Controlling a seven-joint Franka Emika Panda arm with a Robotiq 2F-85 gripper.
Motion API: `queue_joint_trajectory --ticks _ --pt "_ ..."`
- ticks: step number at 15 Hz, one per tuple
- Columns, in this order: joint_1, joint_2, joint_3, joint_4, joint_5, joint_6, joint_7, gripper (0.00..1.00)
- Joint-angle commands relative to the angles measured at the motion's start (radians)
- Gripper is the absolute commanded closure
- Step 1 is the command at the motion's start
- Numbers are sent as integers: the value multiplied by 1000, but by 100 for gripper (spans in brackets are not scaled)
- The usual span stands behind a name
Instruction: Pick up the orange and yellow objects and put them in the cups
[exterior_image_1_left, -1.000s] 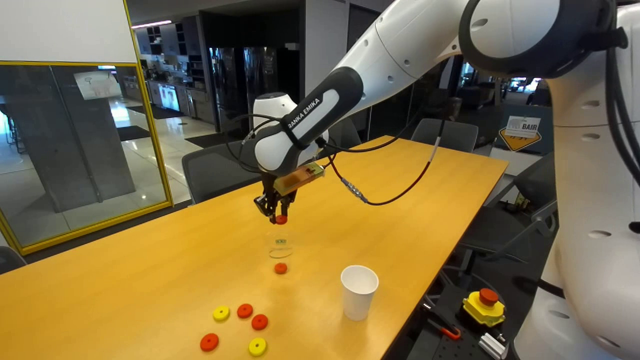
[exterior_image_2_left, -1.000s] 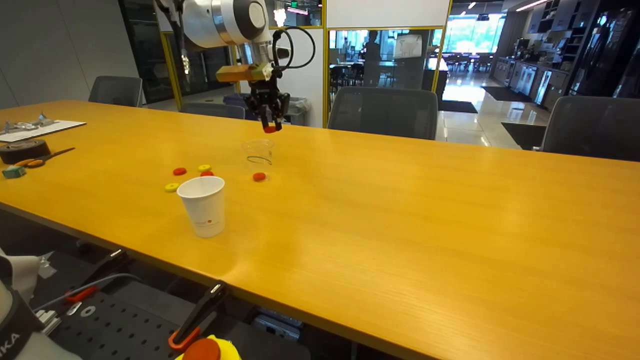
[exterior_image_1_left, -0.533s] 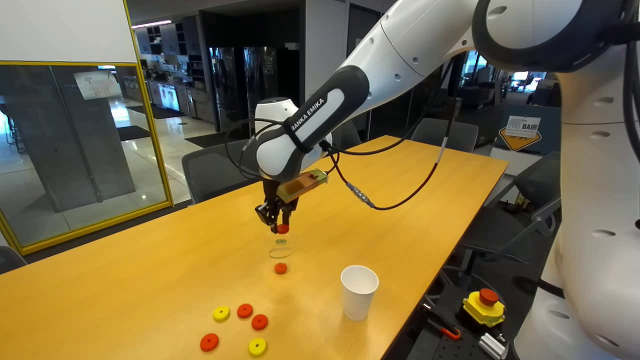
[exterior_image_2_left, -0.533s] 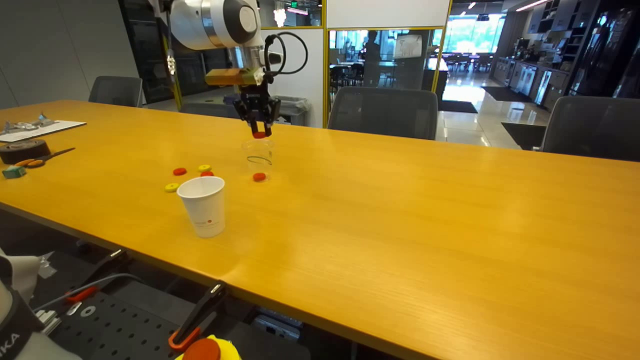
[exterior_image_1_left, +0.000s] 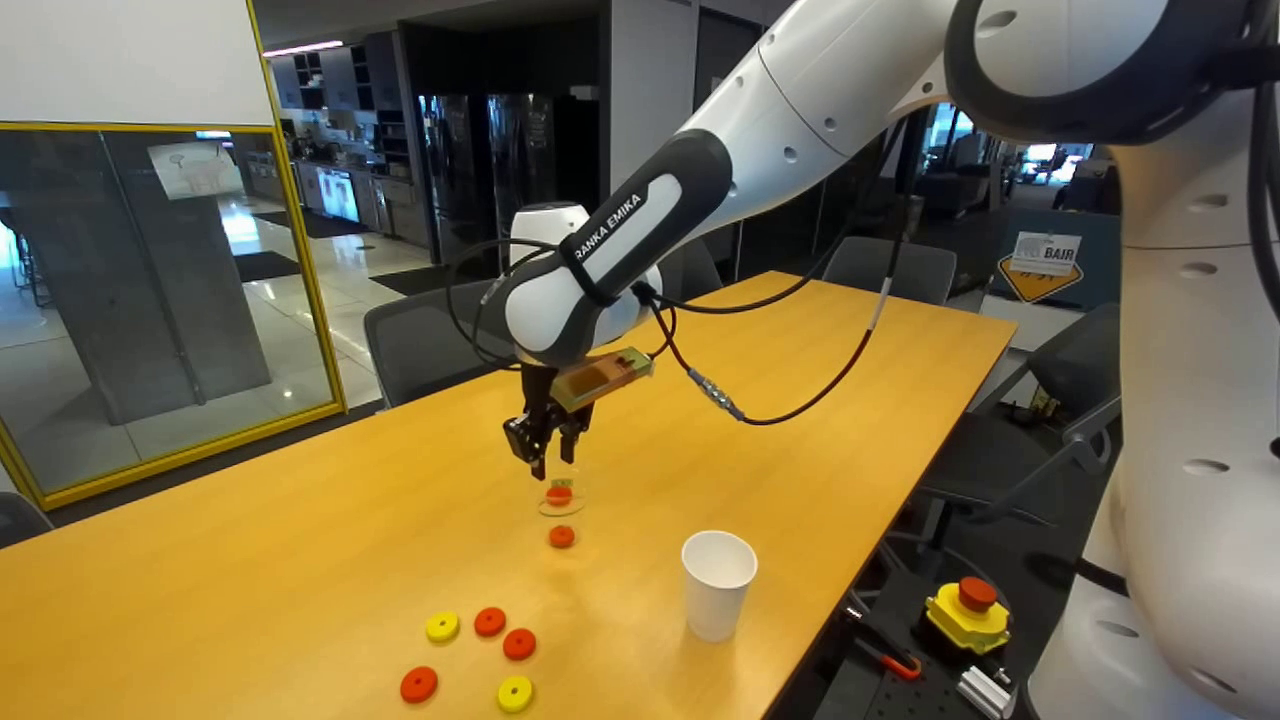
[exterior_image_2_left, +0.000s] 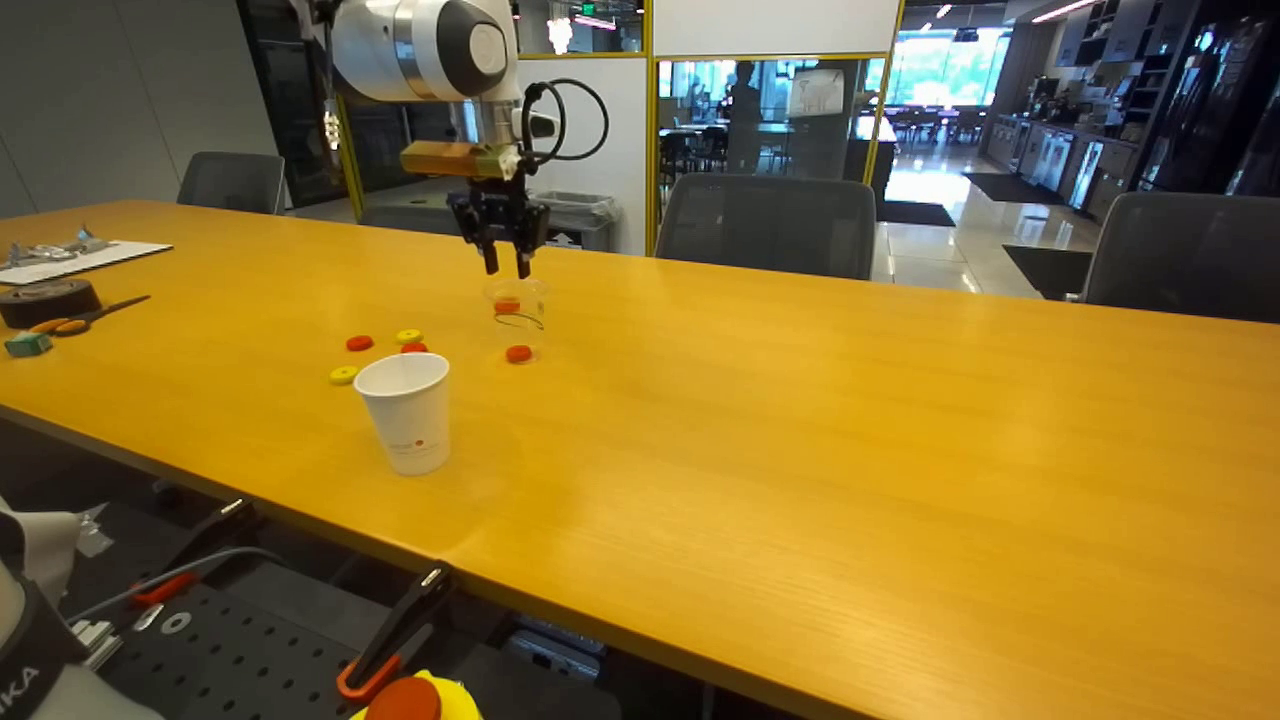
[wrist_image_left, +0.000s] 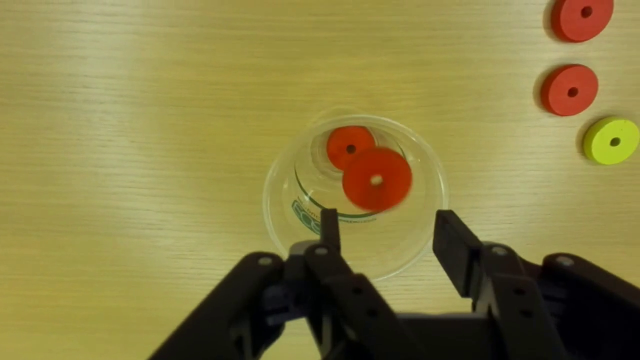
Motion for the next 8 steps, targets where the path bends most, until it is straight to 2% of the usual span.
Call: queue_joint_trajectory --ticks 1,3,8 --pt "-18 -13 12 -9 30 12 -31 16" --pt "-11 -26 11 -22 19 16 -18 1" --pt "27 -81 35 -83 -6 41 22 0"
